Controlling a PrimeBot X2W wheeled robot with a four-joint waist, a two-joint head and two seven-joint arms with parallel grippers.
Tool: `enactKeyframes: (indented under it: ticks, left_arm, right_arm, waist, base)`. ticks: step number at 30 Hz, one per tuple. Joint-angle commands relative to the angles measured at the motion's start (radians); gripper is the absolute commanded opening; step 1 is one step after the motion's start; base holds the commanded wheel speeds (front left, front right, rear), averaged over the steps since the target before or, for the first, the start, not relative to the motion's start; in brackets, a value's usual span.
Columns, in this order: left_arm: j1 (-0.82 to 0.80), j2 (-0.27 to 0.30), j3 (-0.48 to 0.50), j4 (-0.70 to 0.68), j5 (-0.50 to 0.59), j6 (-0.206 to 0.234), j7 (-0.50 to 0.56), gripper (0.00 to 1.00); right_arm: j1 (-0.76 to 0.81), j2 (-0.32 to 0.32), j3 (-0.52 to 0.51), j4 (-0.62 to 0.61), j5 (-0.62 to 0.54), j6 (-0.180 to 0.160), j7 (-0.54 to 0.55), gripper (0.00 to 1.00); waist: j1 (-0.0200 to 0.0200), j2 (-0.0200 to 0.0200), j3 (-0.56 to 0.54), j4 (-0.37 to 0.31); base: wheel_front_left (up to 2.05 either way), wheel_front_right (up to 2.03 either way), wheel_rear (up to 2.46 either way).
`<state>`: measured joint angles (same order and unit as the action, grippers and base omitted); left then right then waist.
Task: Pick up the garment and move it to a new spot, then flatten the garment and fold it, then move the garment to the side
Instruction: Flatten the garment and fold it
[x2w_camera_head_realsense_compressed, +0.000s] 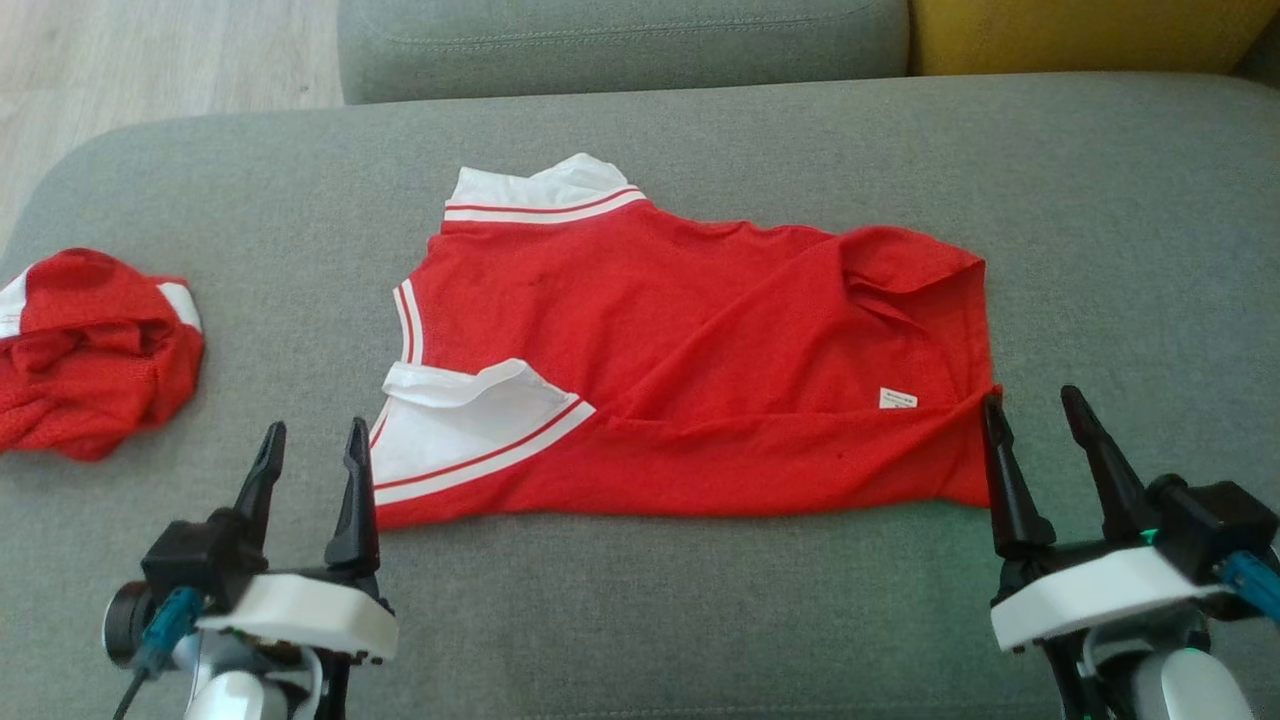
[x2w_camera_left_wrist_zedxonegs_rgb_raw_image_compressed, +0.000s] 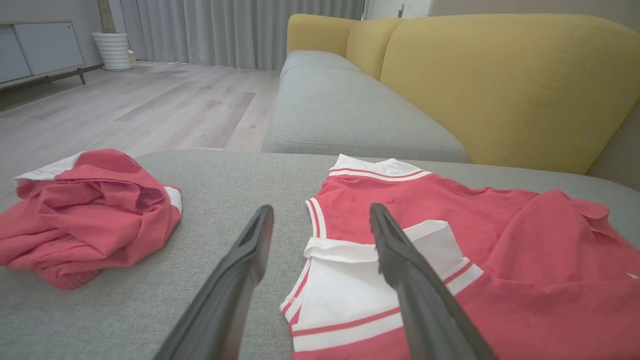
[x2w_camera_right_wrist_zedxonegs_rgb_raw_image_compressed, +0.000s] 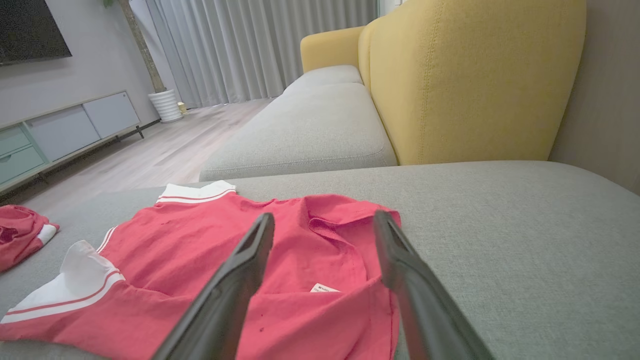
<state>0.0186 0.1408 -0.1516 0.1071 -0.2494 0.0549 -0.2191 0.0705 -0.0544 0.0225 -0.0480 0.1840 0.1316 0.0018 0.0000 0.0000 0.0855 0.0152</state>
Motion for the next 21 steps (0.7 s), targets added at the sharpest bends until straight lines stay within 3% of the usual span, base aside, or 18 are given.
enactKeyframes:
  ticks: [1, 9, 21]
  left_arm:
    - [-0.036, 0.020, 0.028, -0.034, 0.003, 0.009, 0.000, 1.00]
    - [-0.084, 0.025, -0.008, 0.024, -0.001, -0.019, 0.044, 1.00]
    - [-0.211, -0.014, -0.019, 0.360, -0.120, -0.113, 0.122, 1.00]
  right_arm:
    - [-0.021, -0.004, 0.020, -0.038, -0.006, -0.001, 0.004, 1.00]
    - [-0.039, -0.001, -0.002, -0.005, -0.021, -0.001, 0.044, 1.00]
    - [-0.110, 0.002, -0.038, 0.206, 0.004, -0.001, 0.165, 1.00]
  waist:
    - [0.0000, 0.0000, 0.001, 0.001]
    - [0.0000, 0.0000, 0.034, 0.011]
    - [0.0000, 0.0000, 0.123, 0.015]
  base:
    - [0.00, 0.00, 0.00]
    - [0.00, 0.00, 0.00]
    - [0.00, 0.00, 0.00]
